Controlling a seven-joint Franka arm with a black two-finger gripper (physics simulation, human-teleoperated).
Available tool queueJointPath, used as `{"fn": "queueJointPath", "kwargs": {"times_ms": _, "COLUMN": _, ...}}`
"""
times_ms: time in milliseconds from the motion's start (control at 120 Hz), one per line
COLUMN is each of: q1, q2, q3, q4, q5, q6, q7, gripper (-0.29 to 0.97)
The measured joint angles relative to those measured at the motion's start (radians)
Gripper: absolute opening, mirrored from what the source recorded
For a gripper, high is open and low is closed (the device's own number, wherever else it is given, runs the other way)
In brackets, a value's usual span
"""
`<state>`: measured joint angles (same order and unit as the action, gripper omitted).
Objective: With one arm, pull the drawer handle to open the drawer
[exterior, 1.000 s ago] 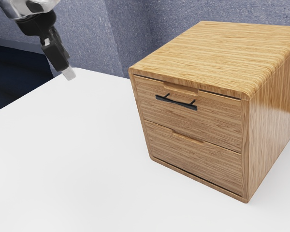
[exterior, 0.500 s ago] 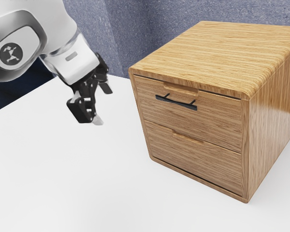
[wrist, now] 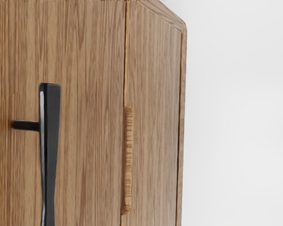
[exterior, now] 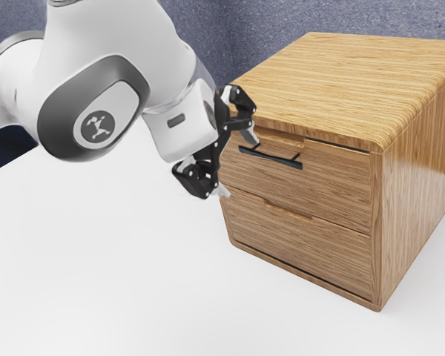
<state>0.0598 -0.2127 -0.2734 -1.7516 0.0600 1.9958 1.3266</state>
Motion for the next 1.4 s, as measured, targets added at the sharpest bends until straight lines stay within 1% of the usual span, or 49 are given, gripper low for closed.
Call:
{"fn": "queueJointPath", "kwargs": {"times_ms": 250, "q1": 0.002, "q2": 0.052, "q3": -0.001, "q4": 0.005, "q5": 0.0, "q6": 0.074, "q7": 0.066, "gripper": 0.66}}
{"fn": "queueJointPath", "kwargs": {"times_ms": 458, "q1": 0.009, "q2": 0.086, "q3": -0.001, "q4": 0.002, "q5": 0.0, "q6": 0.106, "q7": 0.104, "gripper": 0.66}}
{"fn": "queueJointPath", "kwargs": {"times_ms": 933, "q1": 0.016, "q2": 0.103, "q3": 0.003, "q4": -0.018, "q5": 0.0, "q6": 0.11, "q7": 0.153, "gripper": 0.66}}
{"fn": "queueJointPath", "kwargs": {"times_ms": 1100, "q1": 0.015, "q2": 0.101, "q3": 0.005, "q4": -0.021, "q5": 0.001, "q6": 0.096, "q7": 0.162, "gripper": 0.69}}
{"fn": "queueJointPath", "kwargs": {"times_ms": 1192, "q1": 0.016, "q2": 0.091, "q3": 0.005, "q4": -0.032, "q5": 0.001, "q6": 0.09, "q7": 0.167, "gripper": 0.68}}
{"fn": "queueJointPath", "kwargs": {"times_ms": 1250, "q1": 0.016, "q2": 0.07, "q3": 0.005, "q4": -0.049, "q5": 0.001, "q6": 0.087, "q7": 0.169, "gripper": 0.65}}
{"fn": "queueJointPath", "kwargs": {"times_ms": 1325, "q1": 0.017, "q2": 0.026, "q3": 0.007, "q4": -0.087, "q5": 0.001, "q6": 0.084, "q7": 0.172, "gripper": 0.61}}
{"fn": "queueJointPath", "kwargs": {"times_ms": 1400, "q1": 0.021, "q2": -0.025, "q3": 0.007, "q4": -0.133, "q5": 0.001, "q6": 0.082, "q7": 0.174, "gripper": 0.61}}
